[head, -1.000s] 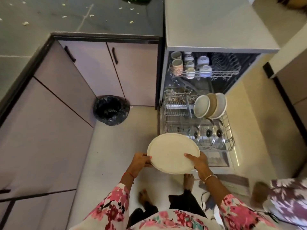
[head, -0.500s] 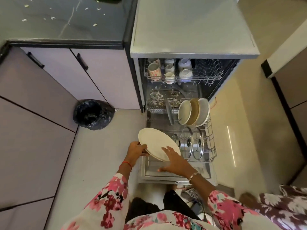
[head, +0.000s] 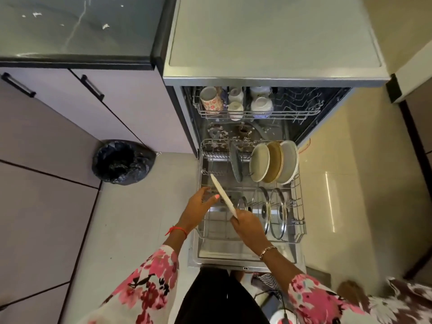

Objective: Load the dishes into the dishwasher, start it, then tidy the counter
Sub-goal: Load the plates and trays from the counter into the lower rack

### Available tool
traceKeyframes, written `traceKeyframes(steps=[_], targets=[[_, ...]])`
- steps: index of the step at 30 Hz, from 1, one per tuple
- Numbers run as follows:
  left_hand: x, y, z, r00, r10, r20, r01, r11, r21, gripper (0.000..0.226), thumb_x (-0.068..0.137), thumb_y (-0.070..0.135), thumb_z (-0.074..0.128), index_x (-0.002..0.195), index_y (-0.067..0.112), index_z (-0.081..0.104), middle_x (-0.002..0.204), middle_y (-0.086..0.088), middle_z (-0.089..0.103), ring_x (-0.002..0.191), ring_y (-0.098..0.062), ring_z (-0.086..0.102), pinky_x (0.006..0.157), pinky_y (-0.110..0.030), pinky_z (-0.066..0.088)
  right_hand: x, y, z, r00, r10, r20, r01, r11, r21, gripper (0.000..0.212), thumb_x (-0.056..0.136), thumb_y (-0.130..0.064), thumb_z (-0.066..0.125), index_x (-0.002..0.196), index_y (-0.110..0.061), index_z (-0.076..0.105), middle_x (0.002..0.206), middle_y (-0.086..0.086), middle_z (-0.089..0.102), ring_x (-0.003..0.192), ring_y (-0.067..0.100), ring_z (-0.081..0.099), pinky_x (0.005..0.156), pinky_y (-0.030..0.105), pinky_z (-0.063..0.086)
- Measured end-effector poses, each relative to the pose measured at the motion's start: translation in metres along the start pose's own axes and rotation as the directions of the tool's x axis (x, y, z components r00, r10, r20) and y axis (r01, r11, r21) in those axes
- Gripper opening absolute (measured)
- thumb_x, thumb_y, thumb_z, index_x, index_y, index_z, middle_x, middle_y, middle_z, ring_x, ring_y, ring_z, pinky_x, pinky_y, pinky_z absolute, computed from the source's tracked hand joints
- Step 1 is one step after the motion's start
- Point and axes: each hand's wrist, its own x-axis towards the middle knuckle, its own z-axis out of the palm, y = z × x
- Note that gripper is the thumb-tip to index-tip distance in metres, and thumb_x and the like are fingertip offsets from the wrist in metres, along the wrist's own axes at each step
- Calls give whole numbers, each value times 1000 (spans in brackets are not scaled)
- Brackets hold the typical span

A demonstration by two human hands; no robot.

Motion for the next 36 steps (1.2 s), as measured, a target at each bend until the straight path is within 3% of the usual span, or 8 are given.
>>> traceKeyframes(steps=[3, 5, 7, 14, 22, 27, 30, 36], targets=[[33, -30, -11, 996, 86, 31, -92, 945, 315, 64, 91, 45, 53, 140, 10, 34, 146, -8, 34, 136, -21, 29, 109, -26, 23, 35, -3, -6, 996, 93, -2, -92, 989, 118, 29, 98, -20, 42, 107, 4, 55, 84, 15, 60, 71, 26, 57, 54, 16, 39], [59, -56, -17, 988, 148, 42, -149, 860, 488, 91, 81, 72, 33, 145, 9, 25, 154, -10, 22, 143, -25, 16, 113, -28, 9, 66, -6, -7, 991, 134, -5, -132, 982, 136, 28, 99, -21, 38, 103, 3, 52, 89, 18, 59, 82, 33, 59, 66, 31, 45], [93, -88, -20, 985, 161, 69, -171, 795, 582, 109, 70, 85, 9, 147, 8, 19, 156, -9, 14, 145, -25, 6, 114, -29, 2, 105, -3, 0, 986, 158, -56, -149, 979, 141, 29, 99, -20, 39, 105, 5, 53, 91, 20, 61, 84, 33, 62, 61, 27, 41], [208, -189, -15, 974, 101, 204, -223, 602, 766, 73, 97, 44, 36, 148, 7, -1, 157, -9, -9, 141, -19, -18, 114, -28, -9, 234, 17, 25, 972, 139, -190, -119, 987, 111, 29, 97, -13, 43, 110, 12, 52, 95, 27, 63, 83, 36, 63, 60, 29, 41], [287, -260, 7, 962, 248, 118, -235, 519, 822, 76, 85, 17, 60, 141, -2, 13, 151, -24, 21, 140, -37, 23, 112, -41, 18, 324, 55, 58, 938, 89, -334, -99, 995, -14, 30, 92, -15, 51, 105, 11, 56, 101, 30, 62, 92, 40, 60, 75, 40, 47], [301, -283, 18, 948, 312, 65, -229, 528, 818, 56, 92, 6, 0, 138, -16, 24, 144, -35, 26, 135, -42, 31, 111, -41, 23, 346, 61, 68, 942, 75, -327, -99, 993, -57, 35, 92, -19, 50, 109, 11, 54, 106, 29, 61, 96, 42, 59, 81, 50, 51], [302, -290, 24, 924, 379, 48, -242, 484, 841, 56, 85, -4, 8, 131, -17, 39, 136, -34, 42, 124, -39, 48, 102, -35, 30, 353, 58, 70, 941, 94, -326, -105, 994, -18, 35, 92, -19, 52, 112, 10, 54, 110, 26, 60, 99, 38, 58, 79, 44, 52], [300, -294, 25, 944, 329, 22, -197, 510, 837, 60, 86, 2, -1, 140, -15, 19, 145, -34, 25, 133, -41, 34, 107, -40, 32, 354, 53, 75, 940, 63, -336, -77, 997, -30, 32, 92, -15, 52, 104, 14, 54, 105, 29, 59, 97, 41, 57, 79, 47, 50]])
